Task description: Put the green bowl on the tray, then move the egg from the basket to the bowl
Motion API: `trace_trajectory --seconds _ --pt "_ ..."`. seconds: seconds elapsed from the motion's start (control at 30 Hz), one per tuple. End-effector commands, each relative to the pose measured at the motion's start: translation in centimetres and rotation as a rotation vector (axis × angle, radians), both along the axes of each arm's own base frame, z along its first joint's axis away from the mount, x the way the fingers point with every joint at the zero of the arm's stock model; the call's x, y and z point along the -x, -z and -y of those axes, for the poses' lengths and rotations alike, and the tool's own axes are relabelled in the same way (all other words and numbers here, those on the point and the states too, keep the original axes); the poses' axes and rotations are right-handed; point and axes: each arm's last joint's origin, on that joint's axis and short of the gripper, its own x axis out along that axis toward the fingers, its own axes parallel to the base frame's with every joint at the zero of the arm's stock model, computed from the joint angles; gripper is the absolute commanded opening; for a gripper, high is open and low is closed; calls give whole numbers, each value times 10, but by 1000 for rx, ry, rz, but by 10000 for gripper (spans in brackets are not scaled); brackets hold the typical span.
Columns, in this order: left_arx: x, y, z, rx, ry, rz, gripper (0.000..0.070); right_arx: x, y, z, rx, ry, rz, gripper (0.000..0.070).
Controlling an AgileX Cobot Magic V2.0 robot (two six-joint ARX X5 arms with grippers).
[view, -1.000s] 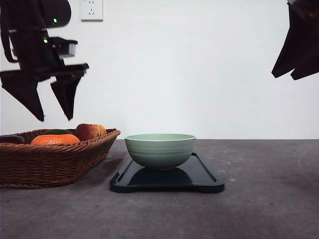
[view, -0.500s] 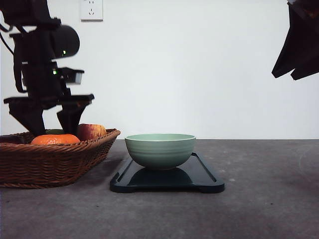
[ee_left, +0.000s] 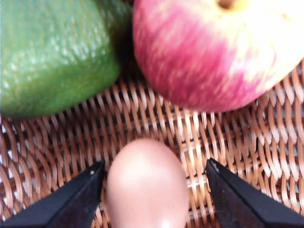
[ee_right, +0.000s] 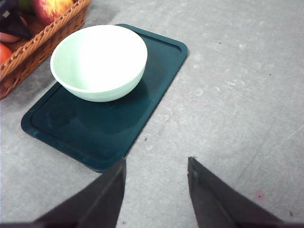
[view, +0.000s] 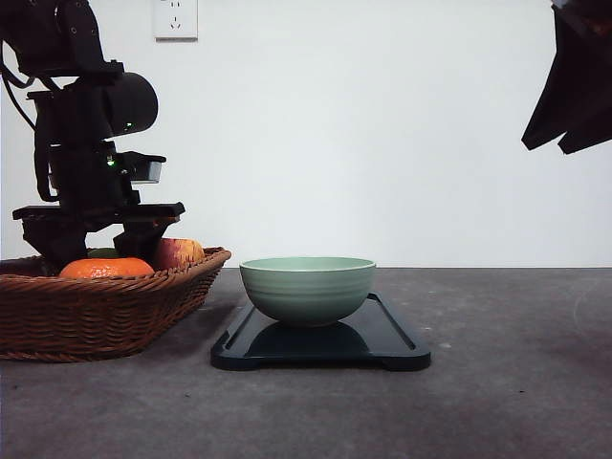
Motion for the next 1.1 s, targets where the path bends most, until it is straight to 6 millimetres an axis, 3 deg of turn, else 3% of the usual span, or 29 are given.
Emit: trace_trajectory --seconds 0.0,0.13,0.3,0.37,0.73,1.07 --pt "-5 0 2 -5 9 9 431 -1 -2 -1 3 -2 7 254" --pt "-5 0 2 -7 9 2 410 -1 -2 -1 4 0 8 255" --pt "-3 0 1 -11 9 -16 164 -1 -2 -1 10 12 11 255" --pt "-3 1 1 -12 9 -19 140 -1 -2 -1 11 13 12 255" --pt "-1 -14 1 -8 9 -4 147 -1 -2 -1 11 13 12 255" --pt "24 -76 -6 35 11 155 147 -1 -2 -1 11 13 12 255"
